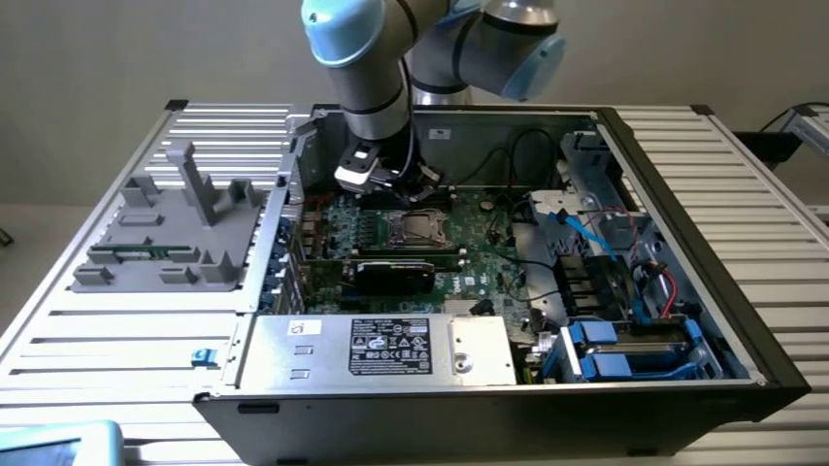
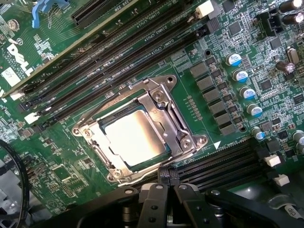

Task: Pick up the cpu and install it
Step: 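Install the first cpu locking lever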

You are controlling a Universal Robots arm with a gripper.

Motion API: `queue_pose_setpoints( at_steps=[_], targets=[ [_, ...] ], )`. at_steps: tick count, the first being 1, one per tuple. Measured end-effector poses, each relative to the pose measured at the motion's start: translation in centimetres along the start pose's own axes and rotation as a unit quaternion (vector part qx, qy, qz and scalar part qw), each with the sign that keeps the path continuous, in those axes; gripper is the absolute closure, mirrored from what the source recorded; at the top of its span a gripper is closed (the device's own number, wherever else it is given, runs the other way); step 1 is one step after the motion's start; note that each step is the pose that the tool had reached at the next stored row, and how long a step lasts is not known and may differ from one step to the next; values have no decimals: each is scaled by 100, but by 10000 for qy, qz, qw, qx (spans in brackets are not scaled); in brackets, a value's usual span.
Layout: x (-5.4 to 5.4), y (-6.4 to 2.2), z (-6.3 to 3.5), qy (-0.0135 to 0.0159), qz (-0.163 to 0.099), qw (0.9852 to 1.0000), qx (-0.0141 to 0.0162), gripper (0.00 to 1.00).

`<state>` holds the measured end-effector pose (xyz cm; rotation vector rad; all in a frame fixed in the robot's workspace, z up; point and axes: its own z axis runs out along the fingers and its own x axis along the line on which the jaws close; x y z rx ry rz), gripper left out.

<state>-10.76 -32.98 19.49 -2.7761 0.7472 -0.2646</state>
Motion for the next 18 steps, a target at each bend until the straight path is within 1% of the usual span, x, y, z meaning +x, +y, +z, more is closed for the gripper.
queue_pose_setpoints(
  at_steps=[18],
  targets=[
    [82,-45,23,-10,-2,10000,-47,89]
  ],
)
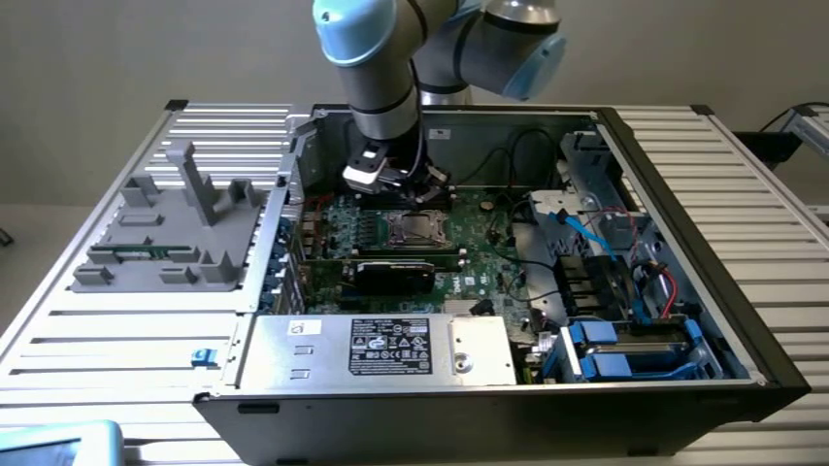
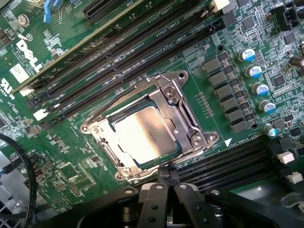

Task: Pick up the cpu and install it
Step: 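Install the first cpu locking lever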

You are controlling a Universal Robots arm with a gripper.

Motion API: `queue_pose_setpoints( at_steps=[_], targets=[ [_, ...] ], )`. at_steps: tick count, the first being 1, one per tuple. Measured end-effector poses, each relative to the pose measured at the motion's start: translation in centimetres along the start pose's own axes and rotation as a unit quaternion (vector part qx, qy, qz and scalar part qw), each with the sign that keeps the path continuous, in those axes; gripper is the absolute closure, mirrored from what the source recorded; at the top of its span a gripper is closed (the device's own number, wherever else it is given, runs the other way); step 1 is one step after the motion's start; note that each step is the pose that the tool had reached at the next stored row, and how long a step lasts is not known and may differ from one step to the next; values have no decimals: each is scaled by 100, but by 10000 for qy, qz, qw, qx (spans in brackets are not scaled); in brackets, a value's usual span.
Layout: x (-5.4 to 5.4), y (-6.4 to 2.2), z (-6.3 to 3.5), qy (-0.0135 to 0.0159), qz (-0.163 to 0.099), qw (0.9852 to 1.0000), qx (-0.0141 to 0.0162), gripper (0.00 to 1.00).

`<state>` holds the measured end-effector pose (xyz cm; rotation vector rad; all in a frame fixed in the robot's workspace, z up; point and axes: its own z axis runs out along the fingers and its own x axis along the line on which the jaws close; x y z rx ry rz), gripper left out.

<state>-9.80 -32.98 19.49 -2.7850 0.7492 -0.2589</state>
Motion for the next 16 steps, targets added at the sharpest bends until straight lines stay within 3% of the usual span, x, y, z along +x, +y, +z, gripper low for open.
queue_pose_setpoints(
  at_steps=[10,13,16],
  targets=[
    [44,-29,10,-6,1,10000,-12,89],
    [64,-41,17,-16,1,10000,-31,89],
    [75,-47,22,-33,1,10000,-70,89]
  ],
)
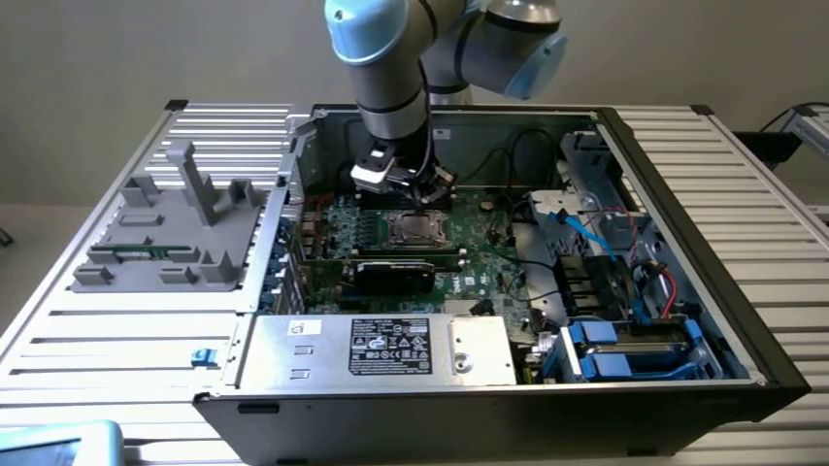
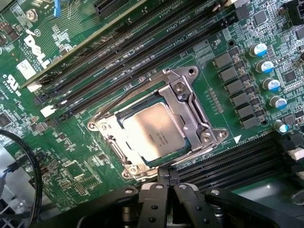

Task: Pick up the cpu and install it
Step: 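Install the first cpu locking lever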

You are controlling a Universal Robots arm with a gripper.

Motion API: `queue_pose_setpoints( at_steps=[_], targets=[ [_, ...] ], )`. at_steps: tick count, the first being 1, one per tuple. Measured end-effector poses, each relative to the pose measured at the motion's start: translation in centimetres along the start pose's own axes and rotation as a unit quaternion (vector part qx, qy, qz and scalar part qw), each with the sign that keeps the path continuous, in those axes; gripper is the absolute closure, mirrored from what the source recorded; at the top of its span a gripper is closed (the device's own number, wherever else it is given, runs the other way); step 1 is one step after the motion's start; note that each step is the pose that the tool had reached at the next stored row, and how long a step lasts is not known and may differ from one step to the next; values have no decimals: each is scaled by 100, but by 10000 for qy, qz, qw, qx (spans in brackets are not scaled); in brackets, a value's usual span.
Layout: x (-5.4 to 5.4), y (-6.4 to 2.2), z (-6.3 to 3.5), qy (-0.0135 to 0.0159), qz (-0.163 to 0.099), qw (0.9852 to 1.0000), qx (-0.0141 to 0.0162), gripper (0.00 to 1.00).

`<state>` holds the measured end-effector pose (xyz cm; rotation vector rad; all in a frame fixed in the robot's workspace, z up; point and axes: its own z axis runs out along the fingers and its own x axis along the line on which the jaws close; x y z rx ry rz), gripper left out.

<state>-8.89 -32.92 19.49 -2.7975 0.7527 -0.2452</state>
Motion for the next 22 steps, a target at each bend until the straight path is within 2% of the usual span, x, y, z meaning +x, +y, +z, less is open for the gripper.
queue_pose_setpoints(
  at_steps=[2,5,22],
  targets=[
    [9,-4,1,-13,2,10000,-21,89],
    [17,-8,1,-24,4,10000,-29,89],
    [41,-48,14,-27,4,10000,-36,89]
  ],
)
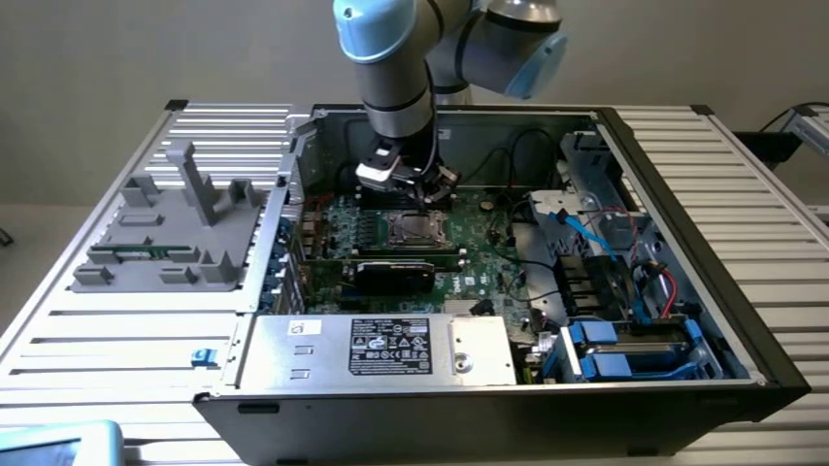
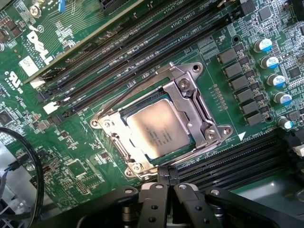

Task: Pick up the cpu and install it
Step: 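Install the first cpu locking lever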

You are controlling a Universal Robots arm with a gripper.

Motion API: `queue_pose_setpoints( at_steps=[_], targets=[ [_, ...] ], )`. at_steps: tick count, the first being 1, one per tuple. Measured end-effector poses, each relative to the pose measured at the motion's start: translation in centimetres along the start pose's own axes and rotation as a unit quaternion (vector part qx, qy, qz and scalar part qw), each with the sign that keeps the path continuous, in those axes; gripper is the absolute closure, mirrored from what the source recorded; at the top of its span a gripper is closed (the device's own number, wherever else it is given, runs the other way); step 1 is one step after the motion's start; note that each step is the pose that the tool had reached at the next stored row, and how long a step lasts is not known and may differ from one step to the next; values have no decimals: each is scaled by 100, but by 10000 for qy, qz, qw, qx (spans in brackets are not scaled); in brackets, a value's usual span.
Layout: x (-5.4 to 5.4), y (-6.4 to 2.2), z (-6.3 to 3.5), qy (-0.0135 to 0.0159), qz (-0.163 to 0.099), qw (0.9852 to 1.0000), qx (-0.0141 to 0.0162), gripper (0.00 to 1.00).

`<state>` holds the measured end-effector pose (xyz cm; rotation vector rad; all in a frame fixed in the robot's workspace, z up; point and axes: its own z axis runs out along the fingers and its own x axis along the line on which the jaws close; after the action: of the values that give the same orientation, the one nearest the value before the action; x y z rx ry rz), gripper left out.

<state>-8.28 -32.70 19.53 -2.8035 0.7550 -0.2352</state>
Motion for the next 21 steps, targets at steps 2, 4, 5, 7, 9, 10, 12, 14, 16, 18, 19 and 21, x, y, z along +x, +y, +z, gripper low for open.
queue_pose_setpoints(
  at_steps=[2,4,5,7,9,10,12,14,16,18,19,21],
  targets=[
    [7,-6,3,2,0,10000,-1,89],
    [14,-12,5,3,-1,10000,-4,89],
    [16,-15,6,3,-1,10000,-6,89],
    [22,-20,8,4,-2,10000,-9,89],
    [28,-26,10,4,-2,10000,-12,89],
    [31,-28,11,5,-3,10000,-13,89],
    [36,-33,12,5,-3,10000,-15,89],
    [40,-36,14,6,-3,10000,-14,89],
    [41,-39,15,6,-4,10000,-15,89],
    [43,-41,16,5,-7,10000,-15,89],
    [45,-43,16,5,-8,10000,-15,89],
    [47,-45,17,5,-9,10000,-15,89]
  ],
)
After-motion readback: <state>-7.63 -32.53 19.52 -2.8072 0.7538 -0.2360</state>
